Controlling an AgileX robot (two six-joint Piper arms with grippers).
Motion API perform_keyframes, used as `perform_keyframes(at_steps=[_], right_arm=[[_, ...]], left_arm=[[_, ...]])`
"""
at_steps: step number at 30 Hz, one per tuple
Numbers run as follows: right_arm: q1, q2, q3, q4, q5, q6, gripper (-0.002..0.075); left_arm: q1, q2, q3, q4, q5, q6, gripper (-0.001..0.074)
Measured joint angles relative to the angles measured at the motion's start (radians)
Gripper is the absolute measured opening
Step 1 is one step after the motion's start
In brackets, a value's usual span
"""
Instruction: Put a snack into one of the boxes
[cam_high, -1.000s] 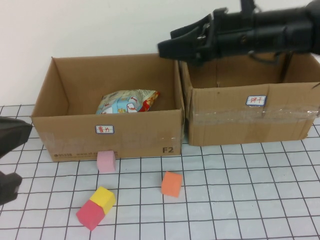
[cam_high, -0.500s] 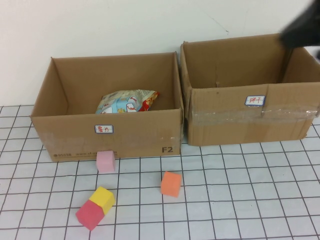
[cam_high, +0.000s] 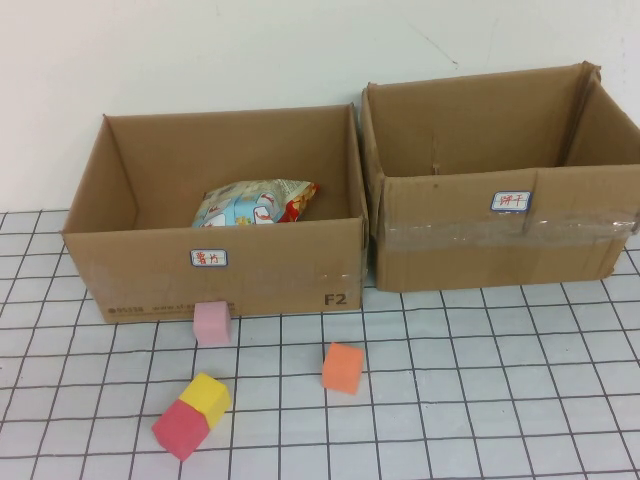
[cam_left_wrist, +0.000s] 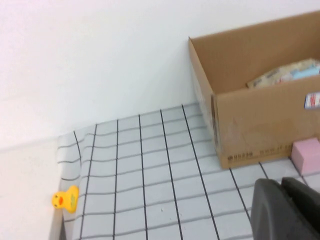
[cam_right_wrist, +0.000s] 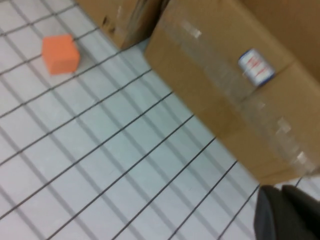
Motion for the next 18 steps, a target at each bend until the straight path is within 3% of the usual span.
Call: perform_keyframes(at_steps=[9, 14, 18], right_arm=[[0.000, -0.376, 0.394, 0.079, -0.097, 0.000, 0.0005], [0.000, -0.507, 0.494, 0.095, -0.105, 0.000, 0.0004], [0.000, -0.535, 0.508, 0.190, -0.010, 0.016, 0.0004]], left_arm=[[0.000, -0.055, 0.143, 0.031, -0.073, -0.050, -0.0001], [0.000, -0.055, 0.151, 0.032, -0.117, -0.055, -0.0001], [0.000, -0.055, 0.152, 0.006, -0.127, -0.055, -0.0001]])
